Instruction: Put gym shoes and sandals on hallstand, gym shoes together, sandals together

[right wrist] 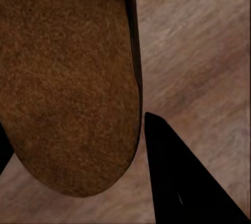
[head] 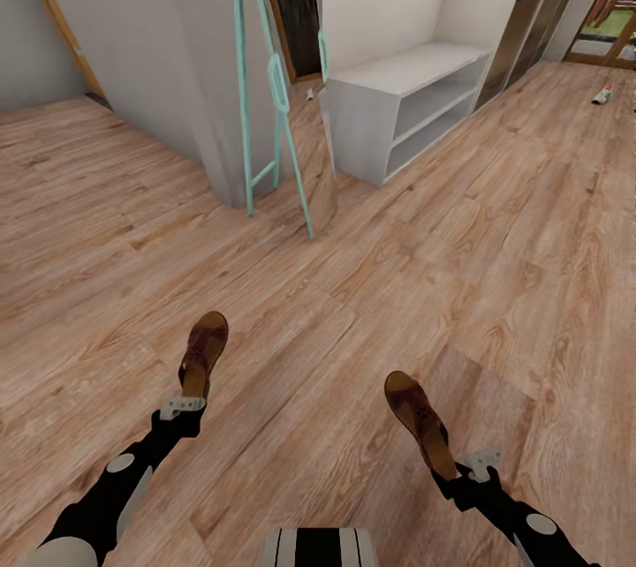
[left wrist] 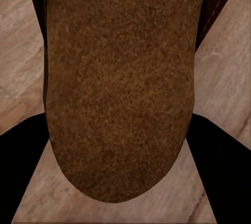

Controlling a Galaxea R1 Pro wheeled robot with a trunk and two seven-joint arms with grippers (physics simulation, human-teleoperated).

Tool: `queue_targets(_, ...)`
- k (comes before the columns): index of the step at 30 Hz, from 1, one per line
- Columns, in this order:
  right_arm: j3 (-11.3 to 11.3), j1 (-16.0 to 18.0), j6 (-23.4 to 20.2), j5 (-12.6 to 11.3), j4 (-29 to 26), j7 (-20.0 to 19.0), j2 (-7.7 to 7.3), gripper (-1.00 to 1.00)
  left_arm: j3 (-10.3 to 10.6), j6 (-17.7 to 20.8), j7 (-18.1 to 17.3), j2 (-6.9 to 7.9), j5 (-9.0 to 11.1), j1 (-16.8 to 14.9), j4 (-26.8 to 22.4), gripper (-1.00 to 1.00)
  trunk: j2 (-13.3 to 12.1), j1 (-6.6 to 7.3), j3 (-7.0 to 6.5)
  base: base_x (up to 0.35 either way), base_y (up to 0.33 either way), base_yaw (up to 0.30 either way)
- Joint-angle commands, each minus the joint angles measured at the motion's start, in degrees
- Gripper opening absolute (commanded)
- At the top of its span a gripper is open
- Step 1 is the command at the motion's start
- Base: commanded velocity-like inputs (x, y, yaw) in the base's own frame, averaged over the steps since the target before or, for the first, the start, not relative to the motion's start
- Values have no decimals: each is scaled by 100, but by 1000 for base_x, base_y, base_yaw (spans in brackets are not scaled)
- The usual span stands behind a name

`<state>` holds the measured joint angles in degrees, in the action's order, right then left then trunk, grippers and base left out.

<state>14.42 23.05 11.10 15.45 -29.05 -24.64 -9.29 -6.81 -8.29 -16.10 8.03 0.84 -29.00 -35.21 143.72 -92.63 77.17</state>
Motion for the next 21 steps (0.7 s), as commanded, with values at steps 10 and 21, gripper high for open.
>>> queue_targets(10,35,-2,1438,-177,1154,1004,21,-100,-28,-1131,294,-57,40,270,918,-100,-12,26,-309,0,0,0)
queue_targets(21,38,-7,2423,-199,1959,1634,16,-100,-39,-1922,800,-74,239,1062,1131,-100,-27,55,-652,0,0,0)
